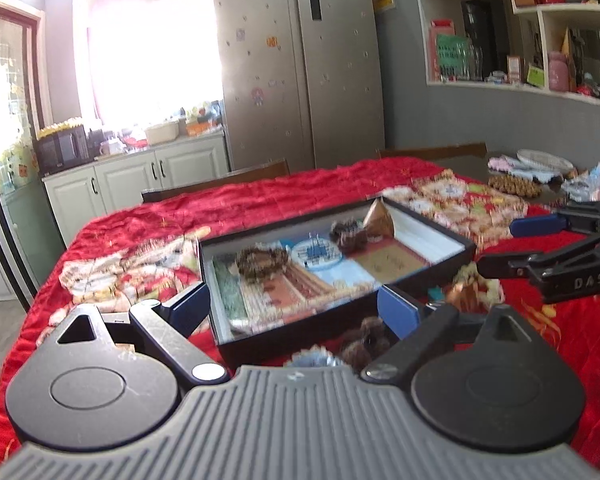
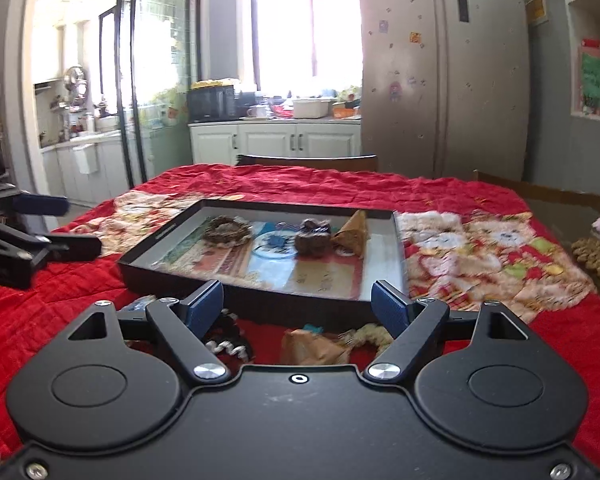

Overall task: Organize objects
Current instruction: 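Move both open tools down to the loose items in front of the box, then grasp the blue crocheted ring with the left tool while the right tool grasps the brown paper pyramid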

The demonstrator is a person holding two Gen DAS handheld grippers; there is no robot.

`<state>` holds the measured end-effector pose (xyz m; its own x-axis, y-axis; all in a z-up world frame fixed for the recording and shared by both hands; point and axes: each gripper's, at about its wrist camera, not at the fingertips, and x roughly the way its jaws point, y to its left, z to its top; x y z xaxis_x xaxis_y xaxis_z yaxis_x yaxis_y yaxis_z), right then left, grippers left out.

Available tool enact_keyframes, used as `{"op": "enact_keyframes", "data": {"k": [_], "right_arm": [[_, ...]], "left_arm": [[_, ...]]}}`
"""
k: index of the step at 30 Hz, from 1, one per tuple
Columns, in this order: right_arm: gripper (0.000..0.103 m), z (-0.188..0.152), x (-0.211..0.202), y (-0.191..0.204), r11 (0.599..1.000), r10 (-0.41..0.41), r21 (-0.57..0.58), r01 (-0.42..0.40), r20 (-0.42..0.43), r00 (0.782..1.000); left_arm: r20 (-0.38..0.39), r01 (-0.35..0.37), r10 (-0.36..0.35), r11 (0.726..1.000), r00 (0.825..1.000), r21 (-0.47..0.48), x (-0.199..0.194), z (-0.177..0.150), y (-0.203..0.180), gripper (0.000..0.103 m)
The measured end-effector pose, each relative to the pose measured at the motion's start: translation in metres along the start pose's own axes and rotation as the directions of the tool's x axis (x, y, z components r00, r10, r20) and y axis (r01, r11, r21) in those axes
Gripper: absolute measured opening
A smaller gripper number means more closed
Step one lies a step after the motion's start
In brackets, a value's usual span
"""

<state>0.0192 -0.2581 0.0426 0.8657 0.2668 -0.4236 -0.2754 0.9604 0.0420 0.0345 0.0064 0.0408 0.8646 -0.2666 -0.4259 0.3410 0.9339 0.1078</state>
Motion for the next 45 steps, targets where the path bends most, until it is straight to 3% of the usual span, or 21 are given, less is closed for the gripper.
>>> {"op": "enact_keyframes", "data": {"k": [7,11,17,23,32,36,45], "right_arm": [[0.075,-0.025,0.012,0.012,0.999,0.037,-0.03,-0.039,-0.068,0.997],[0.071,-0.038,0.021,0.012,1.0,0.012,-0.023,-0.015,-0.108,0.994],[0.064,-0.046,0.029,0.012,0.998,-0.055,-0.046,0.05,-0.117,0.992],[0.064,-0.044,0.041,0.014,0.992,-0.104,-0.084,0.096,-0.088,0.991],[0.06,-0.041,0.063,0.01,0.991,-0.125,-0.067,0.117,-0.119,0.985],[0.049,-0.041,0.069,0.007,0.992,-0.119,-0.055,0.112,-0.142,0.983],[0.045,-0.041,0.07,0.007,0.992,-0.118,-0.053,0.112,-0.143,0.983]], "left_arm": [[-0.067,0.041,-0.038,0.999,0.997,0.034,0.011,-0.027,-0.002,0.095],[-0.085,0.065,-0.059,0.996,0.995,0.064,0.017,-0.041,-0.008,0.094],[-0.109,0.052,-0.037,0.99,0.993,0.132,0.032,-0.055,-0.019,0.079],[-0.159,0.066,-0.049,0.993,0.986,0.103,0.046,-0.064,-0.017,0.065],[-0.155,0.062,-0.048,0.995,0.987,0.081,0.051,-0.066,-0.014,0.054],[-0.15,0.058,-0.045,0.995,0.988,0.08,0.051,-0.065,-0.015,0.05],[-0.126,0.044,-0.029,0.992,0.992,0.118,0.049,-0.063,-0.022,0.045]]}}
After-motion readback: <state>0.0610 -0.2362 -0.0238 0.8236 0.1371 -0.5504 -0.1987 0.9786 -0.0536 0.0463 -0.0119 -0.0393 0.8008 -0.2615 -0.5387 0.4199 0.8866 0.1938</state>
